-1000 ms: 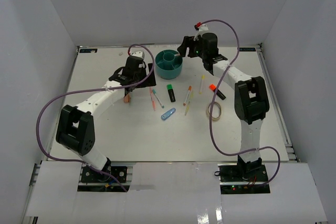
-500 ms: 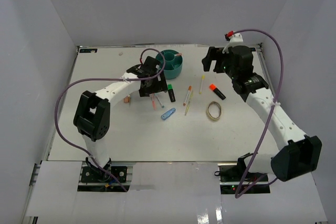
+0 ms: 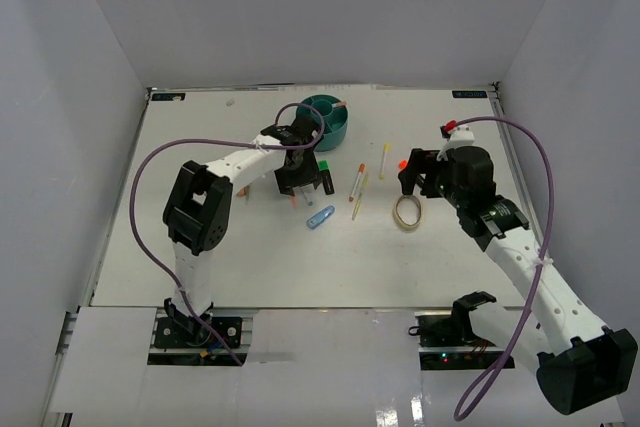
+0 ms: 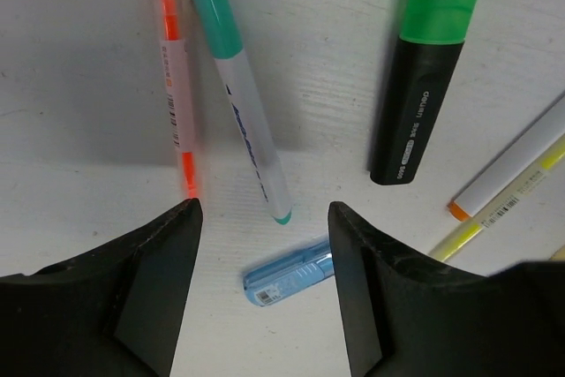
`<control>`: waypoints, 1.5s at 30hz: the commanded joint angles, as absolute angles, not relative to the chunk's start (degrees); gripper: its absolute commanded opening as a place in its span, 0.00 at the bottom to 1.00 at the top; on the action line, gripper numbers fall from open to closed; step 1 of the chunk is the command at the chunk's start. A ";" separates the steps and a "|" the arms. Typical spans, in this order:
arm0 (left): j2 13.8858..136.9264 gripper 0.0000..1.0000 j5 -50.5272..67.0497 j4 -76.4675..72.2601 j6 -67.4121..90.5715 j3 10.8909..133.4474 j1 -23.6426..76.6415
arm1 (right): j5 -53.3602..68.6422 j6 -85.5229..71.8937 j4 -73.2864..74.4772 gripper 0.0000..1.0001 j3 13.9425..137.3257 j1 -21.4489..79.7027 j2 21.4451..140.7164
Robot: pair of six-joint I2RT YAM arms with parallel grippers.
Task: Sort the stationery into containers
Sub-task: Pick up the pen from the center of the board.
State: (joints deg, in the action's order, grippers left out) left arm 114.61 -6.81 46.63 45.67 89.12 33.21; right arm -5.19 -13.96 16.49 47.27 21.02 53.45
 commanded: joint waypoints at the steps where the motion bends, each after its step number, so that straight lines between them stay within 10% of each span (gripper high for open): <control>1: 115.13 0.69 -7.83 48.16 47.20 91.58 33.22 | -4.31 -15.38 14.42 0.93 45.71 21.01 52.38; 21: 121.46 0.43 -7.30 49.13 47.64 93.96 33.31 | -5.01 -15.03 13.62 0.93 42.36 21.01 49.92; 35: 113.84 0.00 -6.33 48.26 45.62 92.73 33.57 | 4.20 -12.57 13.36 0.94 45.25 21.09 51.41; 45: 97.22 0.00 0.09 27.10 16.81 79.48 35.07 | 16.60 -16.25 10.99 0.96 57.46 23.55 61.78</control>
State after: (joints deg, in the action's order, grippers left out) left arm 103.92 -3.27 36.67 29.21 83.37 34.61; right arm 11.20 -14.61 14.63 52.14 22.83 59.81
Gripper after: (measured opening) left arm 0.219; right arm 0.955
